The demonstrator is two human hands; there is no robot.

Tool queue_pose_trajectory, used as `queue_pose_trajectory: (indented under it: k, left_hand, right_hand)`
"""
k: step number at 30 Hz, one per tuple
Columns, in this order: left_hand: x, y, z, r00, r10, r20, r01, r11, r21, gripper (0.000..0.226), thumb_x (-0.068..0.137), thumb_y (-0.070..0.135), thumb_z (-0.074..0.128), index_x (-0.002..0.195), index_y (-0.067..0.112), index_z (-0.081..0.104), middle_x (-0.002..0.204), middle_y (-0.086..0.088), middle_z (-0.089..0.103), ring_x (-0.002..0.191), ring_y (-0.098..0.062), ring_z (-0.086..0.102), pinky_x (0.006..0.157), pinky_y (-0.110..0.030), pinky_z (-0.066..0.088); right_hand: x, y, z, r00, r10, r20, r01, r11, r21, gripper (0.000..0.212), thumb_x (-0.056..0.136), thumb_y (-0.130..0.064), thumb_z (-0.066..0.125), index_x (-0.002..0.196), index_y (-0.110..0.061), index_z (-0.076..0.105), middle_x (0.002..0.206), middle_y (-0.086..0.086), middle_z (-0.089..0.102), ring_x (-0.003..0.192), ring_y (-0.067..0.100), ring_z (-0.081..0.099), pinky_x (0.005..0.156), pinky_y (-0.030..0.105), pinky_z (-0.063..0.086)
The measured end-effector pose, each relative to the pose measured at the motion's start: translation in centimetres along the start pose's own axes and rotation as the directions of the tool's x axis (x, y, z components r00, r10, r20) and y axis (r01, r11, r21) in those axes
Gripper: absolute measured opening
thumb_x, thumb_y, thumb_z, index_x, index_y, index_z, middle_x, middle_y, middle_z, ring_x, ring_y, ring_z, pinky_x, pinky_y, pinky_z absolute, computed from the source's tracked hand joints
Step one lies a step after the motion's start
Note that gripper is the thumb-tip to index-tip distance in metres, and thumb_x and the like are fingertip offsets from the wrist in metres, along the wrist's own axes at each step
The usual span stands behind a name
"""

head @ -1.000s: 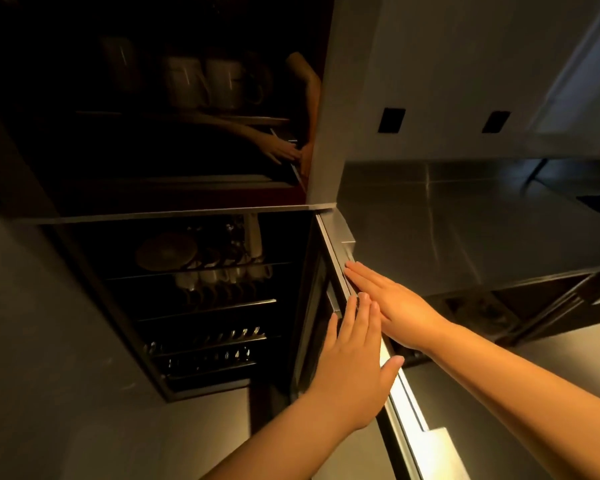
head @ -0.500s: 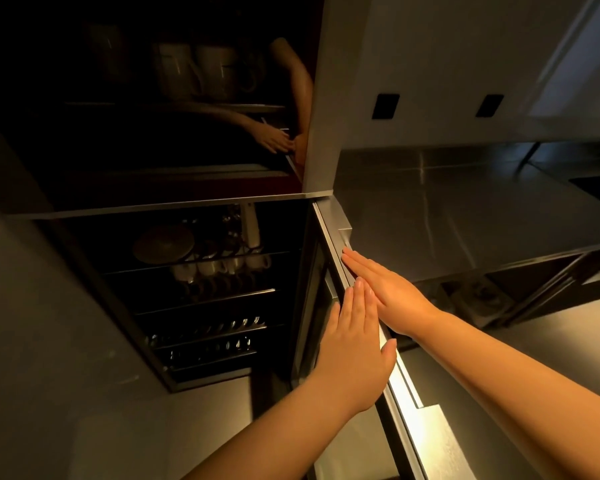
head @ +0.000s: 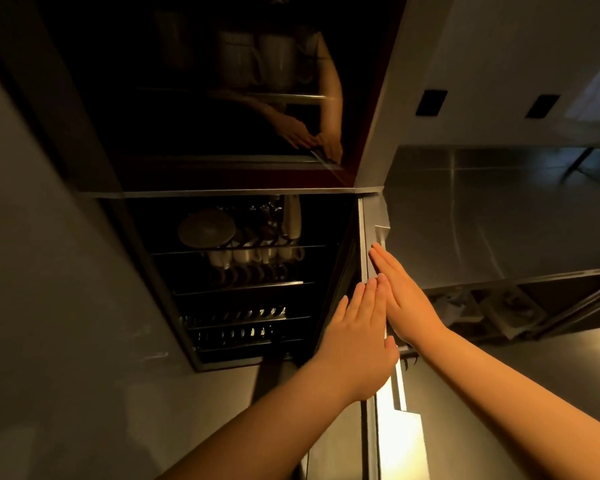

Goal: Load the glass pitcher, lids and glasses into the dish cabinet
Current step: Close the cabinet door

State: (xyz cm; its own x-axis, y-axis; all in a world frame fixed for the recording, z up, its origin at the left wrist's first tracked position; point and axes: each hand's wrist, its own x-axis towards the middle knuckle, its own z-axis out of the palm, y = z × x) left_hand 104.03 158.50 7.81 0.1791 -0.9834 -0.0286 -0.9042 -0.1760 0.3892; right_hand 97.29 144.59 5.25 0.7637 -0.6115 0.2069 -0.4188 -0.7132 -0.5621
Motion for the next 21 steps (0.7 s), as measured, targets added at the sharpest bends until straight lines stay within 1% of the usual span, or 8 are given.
queue_pose_trajectory:
  k: [3, 7, 10, 14, 16, 21]
  left_hand:
    - [-0.7, -1.7, -1.4, 0.998, -0.026, 0.052, 0.023, 0.998, 0.062, 0.064, 0.101, 0.033, 0.021, 0.147, 0.013, -0.019, 0.156, -0.004, -0.023, 0.142, -0.018, -0.021, 0.117, -0.035, -0.010]
    - [-1.6, -4.1, -3.1, 0.993, -0.058, 0.098, 0.047, 0.993, 0.108, 0.061, 0.102, 0.028, 0.021, 0.148, 0.013, -0.015, 0.157, -0.005, -0.020, 0.143, -0.018, -0.018, 0.117, -0.035, -0.008]
    - [-2.0, -6.1, -4.1, 0.990, -0.117, 0.085, 0.102, 0.981, 0.163, 0.061, 0.101, 0.025, 0.023, 0.149, 0.013, -0.014, 0.157, -0.006, -0.018, 0.144, -0.020, -0.016, 0.116, -0.036, -0.005]
    - [-2.1, -8.0, -4.5, 0.964, -0.266, 0.005, 0.252, 0.921, 0.297, 0.066, 0.102, 0.029, 0.029, 0.148, 0.011, -0.016, 0.156, -0.009, -0.019, 0.144, -0.024, -0.016, 0.117, -0.039, -0.004]
    - [-2.2, -8.8, -4.5, 0.946, -0.320, -0.060, 0.321, 0.884, 0.339, 0.065, 0.103, 0.034, 0.024, 0.147, 0.008, -0.016, 0.156, -0.012, -0.019, 0.144, -0.027, -0.015, 0.116, -0.040, -0.004]
    - [-1.9, -11.0, -4.3, 0.885, -0.412, -0.218, 0.464, 0.818, 0.339, 0.074, 0.099, 0.051, 0.015, 0.147, 0.002, -0.013, 0.155, -0.020, -0.015, 0.144, -0.033, -0.013, 0.115, -0.043, -0.004]
  right_hand:
    - [0.3, -1.7, 1.8, 0.997, 0.034, -0.062, -0.033, 0.999, 0.025, 0.056, 0.097, -0.046, 0.015, 0.149, -0.024, 0.018, 0.156, -0.010, 0.014, 0.139, 0.000, 0.015, 0.105, 0.006, 0.011]
    - [1.2, -3.7, 3.6, 0.991, -0.009, -0.132, 0.002, 0.998, -0.058, 0.057, 0.098, -0.041, 0.011, 0.148, -0.017, 0.024, 0.156, -0.002, 0.018, 0.142, 0.003, 0.011, 0.111, 0.016, 0.013]
    - [1.5, -5.0, 4.5, 0.990, -0.116, -0.082, 0.101, 0.982, -0.161, 0.053, 0.100, -0.035, 0.016, 0.146, -0.012, 0.027, 0.155, 0.002, 0.021, 0.142, 0.007, 0.008, 0.114, 0.024, 0.013]
    - [1.3, -6.2, 6.2, 0.973, -0.230, -0.001, 0.223, 0.944, -0.243, 0.052, 0.098, -0.029, 0.034, 0.146, -0.011, 0.024, 0.155, 0.004, 0.017, 0.143, 0.013, 0.007, 0.115, 0.030, 0.011]
    - [1.7, -6.7, 7.0, 0.969, -0.246, 0.013, 0.239, 0.929, -0.282, 0.055, 0.098, -0.027, 0.042, 0.147, -0.013, 0.021, 0.155, 0.004, 0.014, 0.144, 0.014, 0.005, 0.115, 0.032, 0.010]
    - [4.1, -7.7, 9.1, 0.971, -0.240, 0.012, 0.230, 0.914, -0.335, 0.062, 0.095, -0.032, 0.045, 0.148, -0.014, 0.018, 0.156, 0.003, 0.011, 0.144, 0.016, 0.004, 0.115, 0.037, 0.013]
